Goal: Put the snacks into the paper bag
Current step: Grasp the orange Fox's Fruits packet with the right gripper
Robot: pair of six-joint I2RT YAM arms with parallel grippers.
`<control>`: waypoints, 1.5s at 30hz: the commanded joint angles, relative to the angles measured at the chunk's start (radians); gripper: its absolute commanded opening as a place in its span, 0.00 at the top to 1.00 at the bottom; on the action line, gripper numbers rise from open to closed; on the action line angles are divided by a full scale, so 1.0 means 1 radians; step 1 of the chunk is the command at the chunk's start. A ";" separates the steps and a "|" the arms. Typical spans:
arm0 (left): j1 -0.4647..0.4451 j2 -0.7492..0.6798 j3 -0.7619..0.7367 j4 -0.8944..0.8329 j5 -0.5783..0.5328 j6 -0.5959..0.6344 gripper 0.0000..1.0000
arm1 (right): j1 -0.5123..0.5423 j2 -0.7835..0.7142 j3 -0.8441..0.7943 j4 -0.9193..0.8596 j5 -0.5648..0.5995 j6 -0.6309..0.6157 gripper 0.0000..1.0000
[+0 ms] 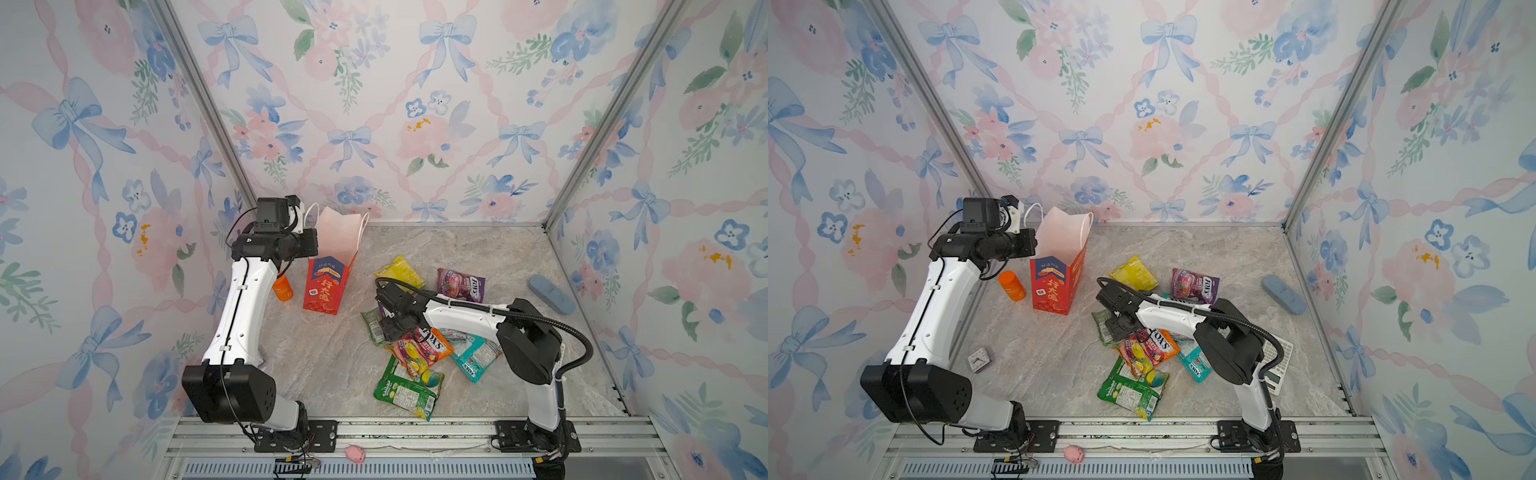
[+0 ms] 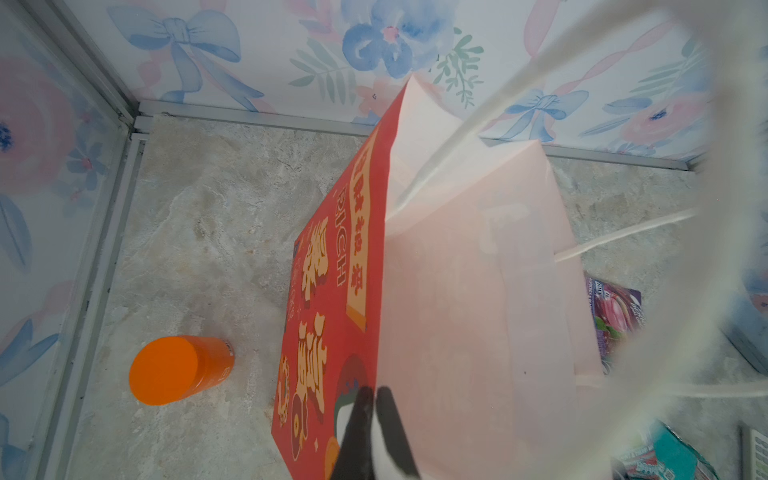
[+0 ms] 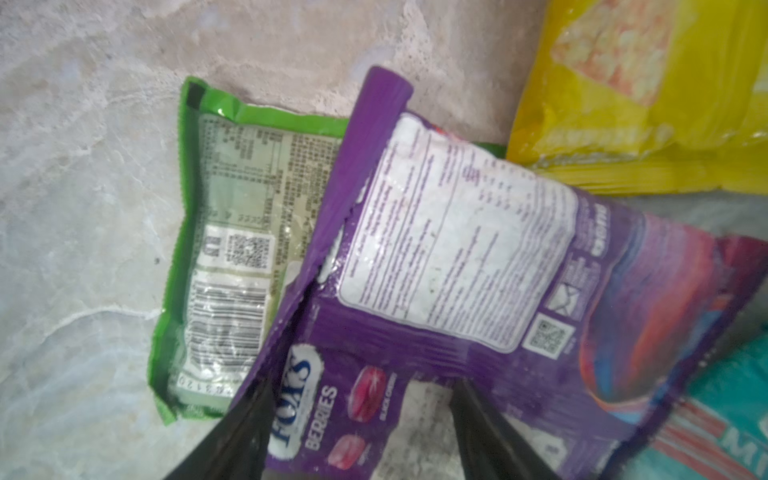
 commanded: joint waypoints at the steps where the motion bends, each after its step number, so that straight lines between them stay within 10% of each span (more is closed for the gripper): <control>1: 0.005 -0.049 -0.028 0.002 0.086 -0.023 1.00 | -0.016 -0.091 -0.043 -0.001 -0.085 -0.004 0.28; 26: 0.008 -0.214 -0.248 -0.023 0.134 -0.037 1.00 | -0.098 -0.856 -0.749 0.056 -0.142 0.689 0.27; 45: 0.014 -0.201 -0.234 -0.020 0.154 -0.020 1.00 | -0.114 -0.739 -0.908 0.484 -0.222 0.811 0.32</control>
